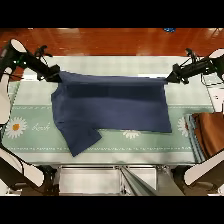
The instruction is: Fold the shirts.
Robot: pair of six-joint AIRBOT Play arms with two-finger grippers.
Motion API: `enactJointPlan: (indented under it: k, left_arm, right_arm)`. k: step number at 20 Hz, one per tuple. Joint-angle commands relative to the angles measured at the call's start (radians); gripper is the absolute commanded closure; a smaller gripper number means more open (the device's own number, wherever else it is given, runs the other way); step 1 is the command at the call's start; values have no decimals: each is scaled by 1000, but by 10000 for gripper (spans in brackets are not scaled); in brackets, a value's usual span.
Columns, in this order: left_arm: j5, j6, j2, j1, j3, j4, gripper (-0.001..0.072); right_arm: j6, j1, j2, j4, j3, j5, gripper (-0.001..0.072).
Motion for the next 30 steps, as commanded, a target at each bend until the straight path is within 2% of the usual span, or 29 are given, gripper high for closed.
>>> enactJointPlan:
  k: [1, 2, 3, 4, 5, 8, 10, 12, 14, 15, 17, 19, 22, 27, 30]
  left_arm:
    - [-45, 19, -20, 1, -74, -1, 687]
    - [-45, 19, -23, 1, -80, -1, 687]
    - [-48, 14, -24, 1, -80, -2, 673]
    - [-68, 10, -24, 1, -80, -2, 475]
    - [-100, 11, -22, 2, -78, -3, 209]
    - [-156, -15, 23, 44, -79, -5, 199]
    - [-212, -15, 87, 92, -90, -5, 200]
    - [-182, -14, 212, 162, -179, -5, 199]
    - [-76, 6, 381, 240, -375, -5, 200]
    - [-6, 11, 470, 279, -507, -6, 199]
    - [105, 55, 636, 366, -797, -48, 200]
    - [128, 151, 748, 468, -1034, -156, 200]
    - [156, 197, 815, 571, -1257, -248, 200]
    - [271, 179, 804, 492, -1389, -305, 200]
    - [371, 159, 804, 385, -1395, -345, 200]
  right_arm:
    - [10, 28, -1, -90, -61, 10, 690]
    - [10, 37, -1, -89, -77, -10, 689]
    - [20, 46, -1, -86, -87, -31, 639]
    - [41, 50, -1, -85, -89, -34, 430]
    - [51, 51, 2, -76, -85, -17, 299]
    - [60, 18, 76, -124, -80, 56, 297]
    - [89, -24, 179, -269, -91, 74, 297]
    - [118, -77, 312, -412, -166, 41, 297]
    - [167, -143, 460, -456, -336, -82, 297]
    - [183, -173, 539, -422, -460, -169, 297]
    - [133, -207, 676, -312, -697, -299, 297]
    - [55, -209, 788, -222, -884, -351, 298]
    - [19, -208, 900, -143, -1030, -381, 298]
    - [4, -208, 945, -42, -1048, -362, 298]
    - [2, -208, 945, -11, -1048, -356, 298]
